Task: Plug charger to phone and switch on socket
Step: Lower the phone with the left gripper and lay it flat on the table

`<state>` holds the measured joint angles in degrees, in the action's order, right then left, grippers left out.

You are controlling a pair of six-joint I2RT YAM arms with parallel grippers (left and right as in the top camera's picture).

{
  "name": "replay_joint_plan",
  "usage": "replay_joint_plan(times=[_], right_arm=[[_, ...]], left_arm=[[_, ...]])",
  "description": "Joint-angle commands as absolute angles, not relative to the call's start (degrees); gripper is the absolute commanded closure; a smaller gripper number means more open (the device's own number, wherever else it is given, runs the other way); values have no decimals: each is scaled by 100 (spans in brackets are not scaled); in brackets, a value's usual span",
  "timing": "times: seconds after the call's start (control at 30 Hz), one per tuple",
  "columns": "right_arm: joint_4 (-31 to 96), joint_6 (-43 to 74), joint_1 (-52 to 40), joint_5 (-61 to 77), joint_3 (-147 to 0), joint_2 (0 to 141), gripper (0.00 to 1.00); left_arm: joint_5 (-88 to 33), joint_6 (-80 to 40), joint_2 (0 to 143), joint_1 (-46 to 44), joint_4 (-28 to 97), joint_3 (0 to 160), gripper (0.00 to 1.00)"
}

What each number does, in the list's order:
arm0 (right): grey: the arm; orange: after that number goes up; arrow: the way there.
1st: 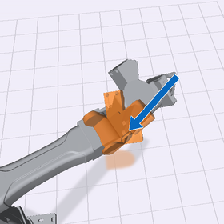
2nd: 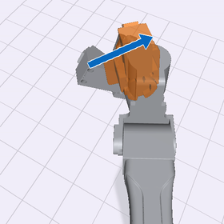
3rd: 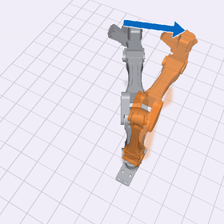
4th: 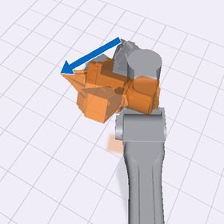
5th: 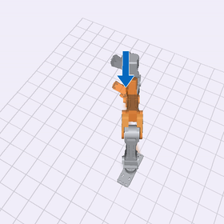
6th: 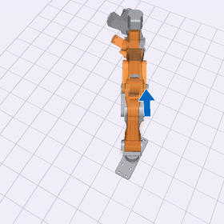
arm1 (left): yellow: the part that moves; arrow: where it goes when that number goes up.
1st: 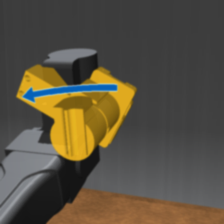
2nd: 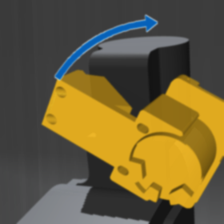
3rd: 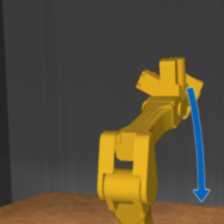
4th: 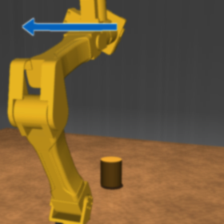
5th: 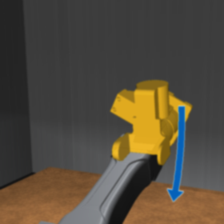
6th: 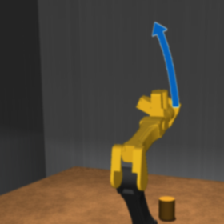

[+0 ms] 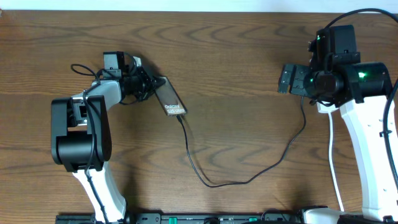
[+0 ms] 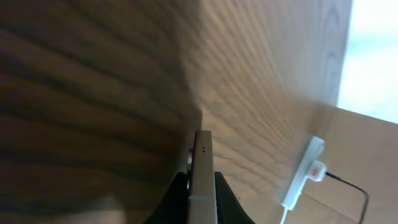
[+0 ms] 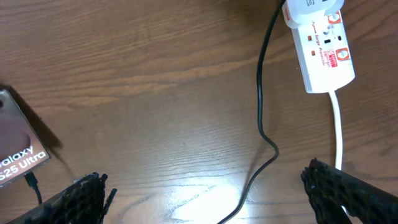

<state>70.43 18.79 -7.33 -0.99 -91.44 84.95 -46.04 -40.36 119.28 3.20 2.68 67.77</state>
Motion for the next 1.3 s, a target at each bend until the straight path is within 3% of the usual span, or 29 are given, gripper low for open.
replay_joint_plan(times=[0.0,0.37,0.5,0.57,0.87,1.07,1.27], right_arm=[[7011,1813,-810,-158,-9142,8390,1],[7008,1813,-880,-158,-9137,8390,1],[7006,1813,-880,-158,-9137,8390,1],[7004,1813,-891,-158,-9137,8390,1],[7008,1813,-891,-158,-9137,8390,1],[7006,1813,-891,-158,-9135,8390,1],[7004,1813,-891,-158,-9133,8390,1]], left_arm=[[-4436,-3787,11893,318,432,6847,92],[-4401,-3404,11893,318,812,6847,91],[-4403,-3356,11893,318,814,6847,83],[-4386,-3297,11893,318,854,6847,71],[-4383,-3297,11893,318,919,6847,67],[-3850,-3297,11893,318,1461,6847,42],[-3465,-3107,11893,318,1892,6847,39]])
